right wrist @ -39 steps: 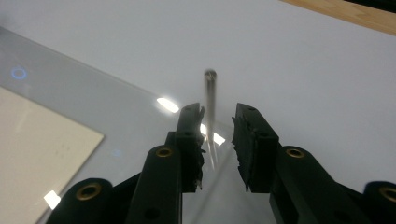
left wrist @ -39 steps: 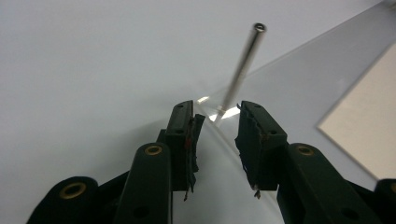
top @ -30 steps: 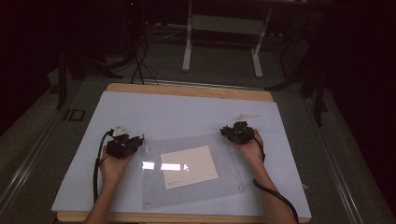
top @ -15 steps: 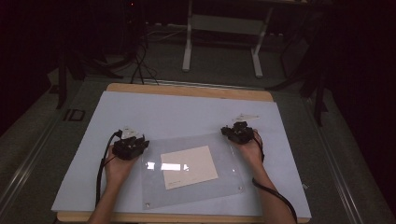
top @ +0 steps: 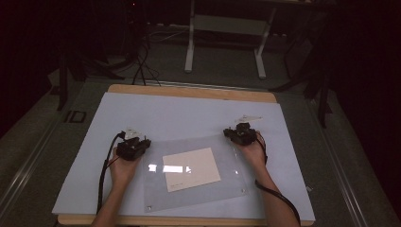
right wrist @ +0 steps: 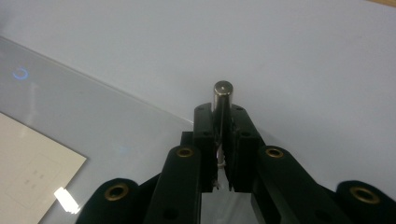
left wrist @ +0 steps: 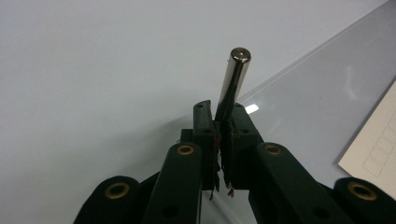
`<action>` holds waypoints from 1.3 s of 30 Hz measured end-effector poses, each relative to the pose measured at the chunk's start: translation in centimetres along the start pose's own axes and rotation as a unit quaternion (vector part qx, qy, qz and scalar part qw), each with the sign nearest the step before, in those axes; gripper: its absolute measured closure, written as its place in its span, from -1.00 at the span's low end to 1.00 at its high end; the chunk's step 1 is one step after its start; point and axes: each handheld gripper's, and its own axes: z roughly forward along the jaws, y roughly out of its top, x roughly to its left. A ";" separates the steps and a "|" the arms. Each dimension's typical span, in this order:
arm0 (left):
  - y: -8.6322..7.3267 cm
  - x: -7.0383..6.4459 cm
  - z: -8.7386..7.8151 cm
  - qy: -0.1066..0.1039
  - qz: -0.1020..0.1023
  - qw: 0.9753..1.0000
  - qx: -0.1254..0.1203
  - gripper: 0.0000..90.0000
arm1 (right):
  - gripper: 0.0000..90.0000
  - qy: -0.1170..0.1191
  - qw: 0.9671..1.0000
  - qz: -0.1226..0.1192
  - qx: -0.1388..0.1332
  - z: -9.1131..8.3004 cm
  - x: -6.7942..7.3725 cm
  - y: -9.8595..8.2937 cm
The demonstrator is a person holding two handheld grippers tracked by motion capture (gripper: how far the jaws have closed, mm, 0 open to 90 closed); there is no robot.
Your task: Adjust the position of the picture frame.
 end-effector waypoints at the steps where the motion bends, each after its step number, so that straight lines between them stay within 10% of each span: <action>1: 0.0 0.1 0.0 -0.002 -0.004 1.000 -0.002 0.88 | 0.88 0.001 1.000 0.002 0.002 0.0 0.0 0.0; 20: 6.7 1.8 4.5 0.024 -0.032 0.999 0.035 0.86 | 0.85 -0.025 0.998 0.063 0.005 -1.4 -1.0 1.4; 39: 6.0 1.2 5.6 0.016 -0.050 0.998 0.042 0.84 | 0.83 -0.033 0.995 0.090 0.004 -0.5 -2.4 0.4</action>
